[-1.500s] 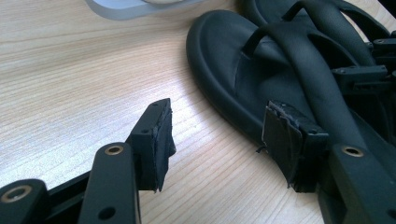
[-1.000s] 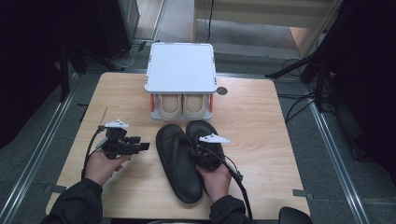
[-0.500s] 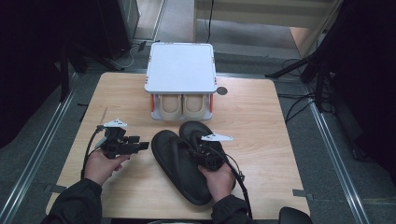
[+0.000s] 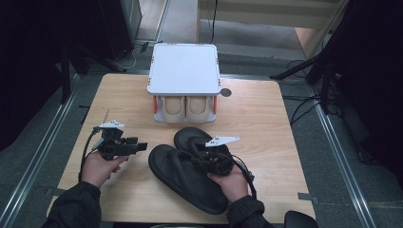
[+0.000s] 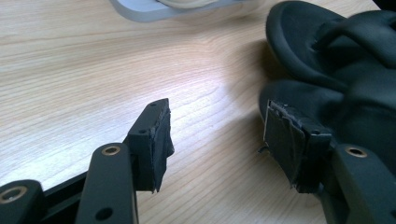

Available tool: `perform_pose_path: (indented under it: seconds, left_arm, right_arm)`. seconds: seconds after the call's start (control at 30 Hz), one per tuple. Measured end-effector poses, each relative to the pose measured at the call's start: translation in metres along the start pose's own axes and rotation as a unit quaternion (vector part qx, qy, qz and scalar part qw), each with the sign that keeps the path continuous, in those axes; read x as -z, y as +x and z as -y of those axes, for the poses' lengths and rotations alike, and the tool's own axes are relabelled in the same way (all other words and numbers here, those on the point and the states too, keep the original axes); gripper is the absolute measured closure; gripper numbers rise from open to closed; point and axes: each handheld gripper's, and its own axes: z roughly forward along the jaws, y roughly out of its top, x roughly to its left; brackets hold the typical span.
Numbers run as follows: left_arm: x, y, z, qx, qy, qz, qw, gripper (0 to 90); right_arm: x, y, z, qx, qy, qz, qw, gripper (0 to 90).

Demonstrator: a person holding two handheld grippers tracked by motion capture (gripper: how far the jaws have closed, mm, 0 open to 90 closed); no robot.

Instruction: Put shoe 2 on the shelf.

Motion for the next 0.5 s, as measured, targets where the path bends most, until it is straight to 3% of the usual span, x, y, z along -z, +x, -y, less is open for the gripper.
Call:
perform_pose_path:
  seconds: [0.23,0.5]
  left_arm:
    - [0.005,0.006,0.002,0.006,0.001,-0.009,0.9999,41.3]
    - [0.013,0.011,0.009,0.015,-0.005,-0.018,0.9997,40.9]
  right_arm:
    - [-0.002,-0.003,-0.010,0.040,0.012,-0.034,0.9986,76.0]
    - [-0.019,-0.005,-0.020,0.057,0.040,-0.073,0.9949,76.0]
